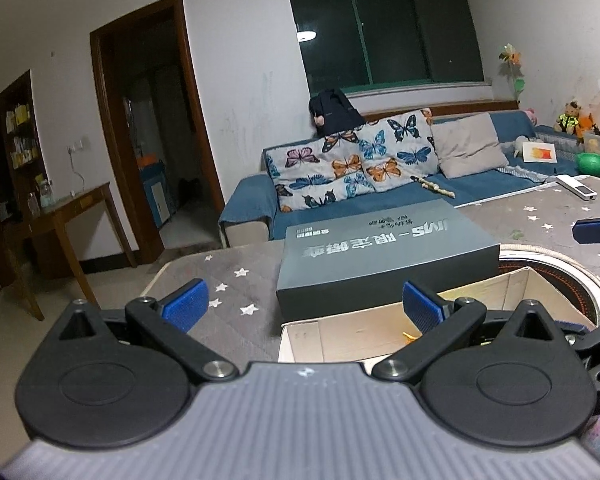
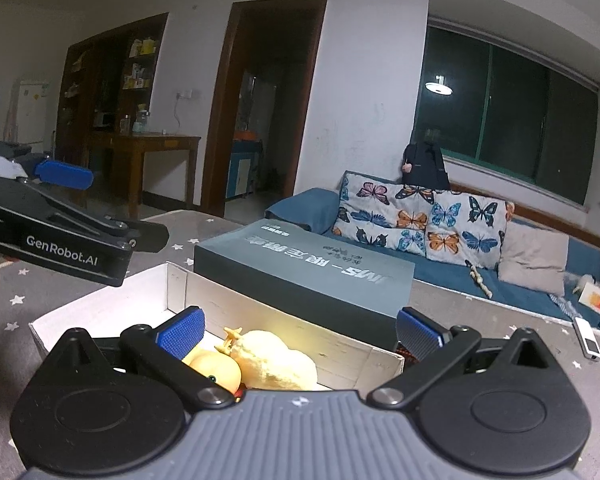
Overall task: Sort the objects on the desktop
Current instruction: 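Bring both open grippers to opposite edges of the dark grey lid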
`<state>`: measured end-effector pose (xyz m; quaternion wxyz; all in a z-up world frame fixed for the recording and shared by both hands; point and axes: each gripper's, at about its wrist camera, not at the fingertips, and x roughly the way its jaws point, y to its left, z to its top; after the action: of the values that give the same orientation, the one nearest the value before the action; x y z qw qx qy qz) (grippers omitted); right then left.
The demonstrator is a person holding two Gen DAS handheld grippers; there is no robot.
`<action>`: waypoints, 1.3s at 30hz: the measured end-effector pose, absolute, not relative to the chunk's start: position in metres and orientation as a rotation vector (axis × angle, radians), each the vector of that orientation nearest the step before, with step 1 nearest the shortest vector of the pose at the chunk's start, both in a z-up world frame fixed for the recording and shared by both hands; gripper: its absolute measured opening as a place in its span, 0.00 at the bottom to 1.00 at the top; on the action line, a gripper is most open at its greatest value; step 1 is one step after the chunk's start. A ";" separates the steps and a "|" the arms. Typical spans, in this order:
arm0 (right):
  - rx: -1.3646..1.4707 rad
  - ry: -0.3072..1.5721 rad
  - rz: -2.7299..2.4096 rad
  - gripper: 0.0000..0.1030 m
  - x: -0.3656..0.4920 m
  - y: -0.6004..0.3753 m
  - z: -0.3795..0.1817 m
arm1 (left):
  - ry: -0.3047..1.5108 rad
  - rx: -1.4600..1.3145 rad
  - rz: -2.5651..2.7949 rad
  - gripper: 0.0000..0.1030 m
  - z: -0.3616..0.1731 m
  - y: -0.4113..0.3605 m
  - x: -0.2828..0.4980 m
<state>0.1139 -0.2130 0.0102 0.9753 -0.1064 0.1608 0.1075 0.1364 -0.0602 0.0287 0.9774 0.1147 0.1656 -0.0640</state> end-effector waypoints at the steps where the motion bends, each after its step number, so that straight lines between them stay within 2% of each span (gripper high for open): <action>1: -0.212 0.327 0.216 1.00 0.115 -0.213 0.011 | 0.339 0.226 -0.128 1.00 0.029 -0.060 0.138; 23: -0.096 0.460 0.221 1.00 0.153 -0.237 0.022 | 0.544 0.136 -0.132 1.00 0.038 -0.039 0.183; 39: 0.029 0.562 0.231 1.00 0.203 -0.261 0.035 | 0.623 0.035 -0.121 1.00 0.059 -0.022 0.222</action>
<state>0.2032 -0.2613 0.0348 0.9540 0.0141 0.2768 0.1139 0.2218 -0.0225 0.0591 0.9499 0.0174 0.3064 -0.0594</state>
